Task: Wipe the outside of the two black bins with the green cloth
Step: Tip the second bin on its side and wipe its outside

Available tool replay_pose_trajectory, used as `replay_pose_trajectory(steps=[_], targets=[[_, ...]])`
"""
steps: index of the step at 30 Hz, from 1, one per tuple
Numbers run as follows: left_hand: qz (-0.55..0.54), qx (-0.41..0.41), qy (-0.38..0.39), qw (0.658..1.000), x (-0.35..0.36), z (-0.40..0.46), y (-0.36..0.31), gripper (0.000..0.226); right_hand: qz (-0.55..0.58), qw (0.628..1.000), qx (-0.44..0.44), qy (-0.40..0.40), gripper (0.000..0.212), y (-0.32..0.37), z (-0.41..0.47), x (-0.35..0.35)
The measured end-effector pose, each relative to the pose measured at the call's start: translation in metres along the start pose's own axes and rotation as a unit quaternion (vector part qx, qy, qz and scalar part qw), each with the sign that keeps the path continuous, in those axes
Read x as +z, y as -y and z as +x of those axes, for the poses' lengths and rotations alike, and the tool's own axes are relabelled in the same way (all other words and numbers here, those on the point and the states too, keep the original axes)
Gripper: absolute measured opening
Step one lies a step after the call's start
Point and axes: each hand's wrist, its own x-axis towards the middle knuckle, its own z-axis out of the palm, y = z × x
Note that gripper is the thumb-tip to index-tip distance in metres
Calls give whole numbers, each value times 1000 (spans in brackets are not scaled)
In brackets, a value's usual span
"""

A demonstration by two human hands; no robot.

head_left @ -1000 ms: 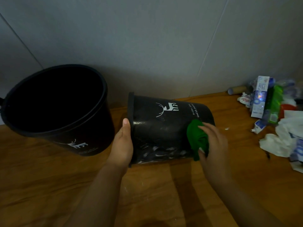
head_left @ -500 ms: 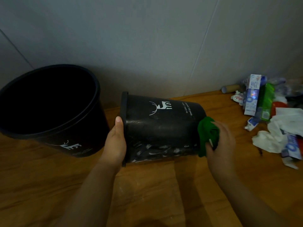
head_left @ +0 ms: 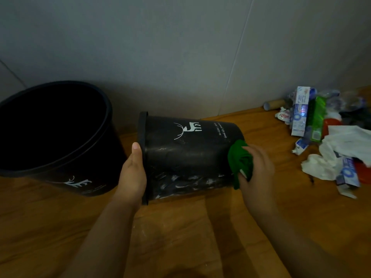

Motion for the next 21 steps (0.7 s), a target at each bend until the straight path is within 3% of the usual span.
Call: replay_pose_trajectory(steps=[5, 10, 13, 21], targets=[[12, 12, 2, 1000, 0, 0, -3, 56, -43, 989, -127, 70, 76, -1, -8, 3], [20, 28, -1, 999, 1, -4, -9, 47, -28, 999, -18, 25, 76, -22, -8, -14], [12, 42, 7, 999, 4, -10, -11, 40, -5, 1000, 0, 6, 69, -22, -6, -17], [1, 62, 41, 997, 6, -15, -31, 27, 205, 971, 117, -46, 47, 6, 9, -22]])
